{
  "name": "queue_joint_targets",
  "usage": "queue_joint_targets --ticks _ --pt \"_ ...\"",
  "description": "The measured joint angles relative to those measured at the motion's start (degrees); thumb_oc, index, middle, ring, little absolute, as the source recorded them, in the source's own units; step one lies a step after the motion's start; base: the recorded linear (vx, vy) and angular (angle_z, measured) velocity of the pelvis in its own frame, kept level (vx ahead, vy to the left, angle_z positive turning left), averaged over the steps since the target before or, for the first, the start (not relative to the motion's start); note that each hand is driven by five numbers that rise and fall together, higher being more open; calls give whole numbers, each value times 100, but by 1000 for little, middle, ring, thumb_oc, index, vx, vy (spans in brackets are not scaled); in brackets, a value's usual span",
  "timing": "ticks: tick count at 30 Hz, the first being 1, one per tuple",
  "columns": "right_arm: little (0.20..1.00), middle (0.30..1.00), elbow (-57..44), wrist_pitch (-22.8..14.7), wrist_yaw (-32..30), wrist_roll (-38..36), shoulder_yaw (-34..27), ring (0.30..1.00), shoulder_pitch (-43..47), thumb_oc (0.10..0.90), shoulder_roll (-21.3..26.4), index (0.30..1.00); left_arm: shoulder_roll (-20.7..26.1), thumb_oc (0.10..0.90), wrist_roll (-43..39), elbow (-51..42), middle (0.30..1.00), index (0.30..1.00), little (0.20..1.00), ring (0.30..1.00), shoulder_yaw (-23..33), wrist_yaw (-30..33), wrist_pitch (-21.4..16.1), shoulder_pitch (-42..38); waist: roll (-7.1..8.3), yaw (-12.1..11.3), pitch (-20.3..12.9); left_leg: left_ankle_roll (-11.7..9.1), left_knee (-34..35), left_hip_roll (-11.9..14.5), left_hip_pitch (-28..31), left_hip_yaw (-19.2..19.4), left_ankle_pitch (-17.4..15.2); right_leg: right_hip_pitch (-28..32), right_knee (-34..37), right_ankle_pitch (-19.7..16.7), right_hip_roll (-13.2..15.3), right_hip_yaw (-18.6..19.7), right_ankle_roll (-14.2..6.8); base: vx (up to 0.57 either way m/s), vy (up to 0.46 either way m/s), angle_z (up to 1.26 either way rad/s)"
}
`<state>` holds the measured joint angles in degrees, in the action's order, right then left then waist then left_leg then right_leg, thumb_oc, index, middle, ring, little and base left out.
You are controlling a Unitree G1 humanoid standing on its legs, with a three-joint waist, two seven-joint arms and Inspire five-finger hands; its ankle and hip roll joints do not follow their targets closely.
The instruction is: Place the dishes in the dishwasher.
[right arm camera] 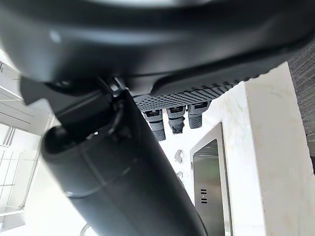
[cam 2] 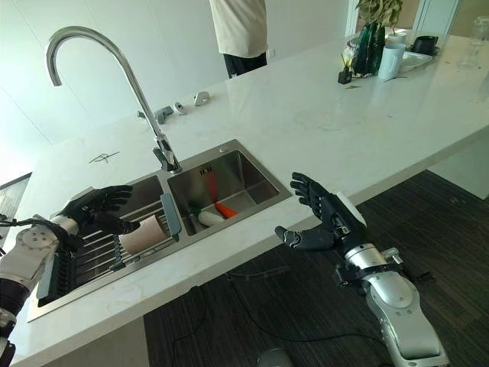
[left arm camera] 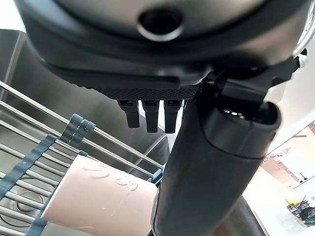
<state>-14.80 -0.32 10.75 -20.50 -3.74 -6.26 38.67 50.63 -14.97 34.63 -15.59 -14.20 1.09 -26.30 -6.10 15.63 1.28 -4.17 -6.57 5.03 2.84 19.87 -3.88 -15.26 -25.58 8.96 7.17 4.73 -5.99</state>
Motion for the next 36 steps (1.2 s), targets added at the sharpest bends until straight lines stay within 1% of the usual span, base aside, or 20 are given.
queue_joint_targets --ticks 3,5,8,11,17,22,30,36 --pt "900 900 3 -1 6 -3 -33 900 0 800 0 900 -41 800 20 27 900 900 900 900 -1 -4 -4 4 1 -5 1 0 10 4 16 5 -3 4 -9 13 -4 2 4 0 0 0" --pt "900 900 3 -1 5 -3 -49 900 1 800 1 900 -64 800 212 42 900 900 900 900 -11 -4 -26 6 2 -3 2 -7 25 5 24 7 3 1 -16 15 -9 2 7 0 0 0" --pt "900 900 3 -1 10 -2 -49 900 0 800 2 900 -65 800 281 124 900 900 900 900 -48 -5 -43 6 4 2 2 -11 31 13 26 12 5 -3 -19 16 -23 2 9 0 0 0" --pt "900 900 3 -1 112 0 -50 900 0 800 2 900 -65 800 463 193 900 900 900 900 -58 -30 -26 6 12 -2 8 -20 37 28 27 14 10 -6 -19 16 -38 1 9 0 0 0" --pt "900 900 3 -1 179 0 -32 900 1 800 168 900 -77 800 469 513 900 900 900 900 -259 -159 -21 5 29 1 19 -31 50 55 28 23 17 -20 -19 22 -70 1 17 0 0 0" --pt "900 900 2 -3 204 1 -34 900 1 800 216 900 -143 800 862 753 900 900 900 900 -259 -158 -33 4 64 14 41 -39 57 78 33 36 20 -20 -18 22 -101 1 18 0 0 0" --pt "900 900 2 -67 242 1 -36 900 1 800 219 900 -204 800 980 850 900 900 900 900 -259 -156 -36 4 88 24 58 -50 66 91 40 45 27 -22 -18 22 -118 1 18 0 0 0" --pt "900 900 2 -80 184 3 -36 900 1 800 219 900 -205 800 1149 1188 900 900 900 900 -257 -144 -78 0 87 134 57 -51 80 90 48 55 28 -19 -12 22 -121 1 18 0 0 0"
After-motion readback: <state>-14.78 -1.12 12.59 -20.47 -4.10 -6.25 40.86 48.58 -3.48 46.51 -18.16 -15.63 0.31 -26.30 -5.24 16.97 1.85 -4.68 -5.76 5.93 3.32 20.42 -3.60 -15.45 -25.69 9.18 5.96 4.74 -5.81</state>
